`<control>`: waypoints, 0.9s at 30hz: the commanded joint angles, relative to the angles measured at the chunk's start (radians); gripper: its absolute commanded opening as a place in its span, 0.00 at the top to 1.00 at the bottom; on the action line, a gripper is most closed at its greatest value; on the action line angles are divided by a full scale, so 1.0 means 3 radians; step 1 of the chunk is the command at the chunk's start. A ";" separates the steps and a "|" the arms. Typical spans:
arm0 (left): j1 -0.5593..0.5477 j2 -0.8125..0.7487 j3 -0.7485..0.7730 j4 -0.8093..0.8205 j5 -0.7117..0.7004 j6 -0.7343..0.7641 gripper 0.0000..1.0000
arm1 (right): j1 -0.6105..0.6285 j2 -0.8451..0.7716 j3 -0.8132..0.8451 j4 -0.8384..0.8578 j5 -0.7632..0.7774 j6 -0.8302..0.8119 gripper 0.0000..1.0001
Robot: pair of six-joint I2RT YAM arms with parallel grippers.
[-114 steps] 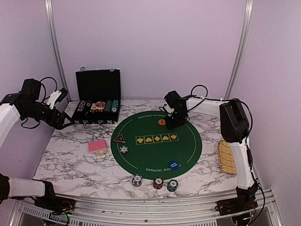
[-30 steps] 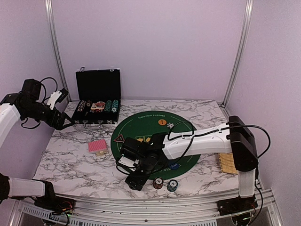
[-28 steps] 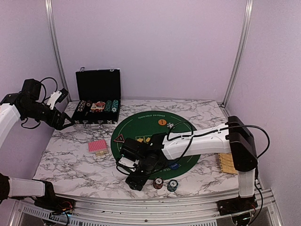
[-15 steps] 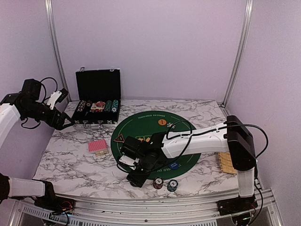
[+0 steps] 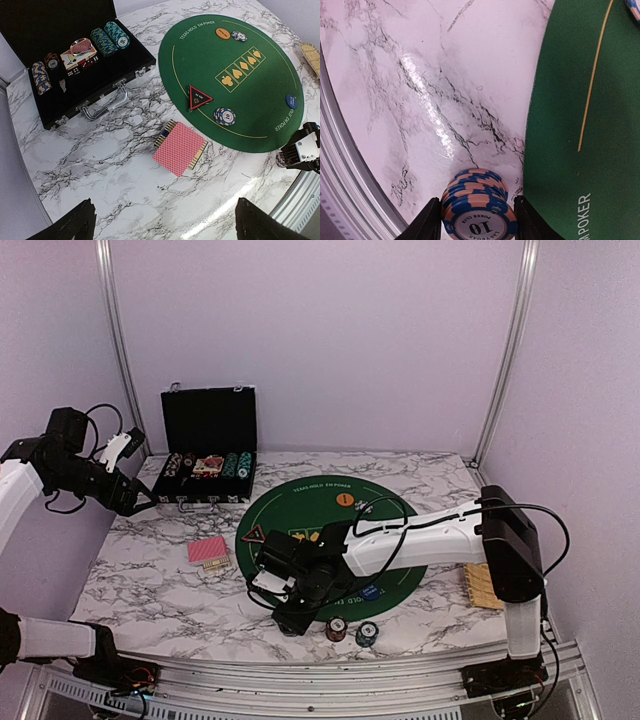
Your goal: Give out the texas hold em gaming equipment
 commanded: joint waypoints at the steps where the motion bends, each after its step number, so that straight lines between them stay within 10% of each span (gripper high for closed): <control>1: -0.0009 -0.0021 0.0101 -0.0110 0.0014 0.0042 0.01 | -0.0002 0.0014 0.0127 -0.0043 -0.0033 -0.0020 0.53; 13: -0.0012 -0.0028 0.0112 -0.0112 0.0006 0.0050 0.01 | -0.0003 -0.0097 0.0266 -0.0162 0.0011 0.0011 0.90; 27: -0.0012 -0.0049 0.0112 -0.0117 0.0027 0.0054 0.01 | -0.0377 -0.0674 -0.0061 -0.0282 0.0188 0.0241 1.00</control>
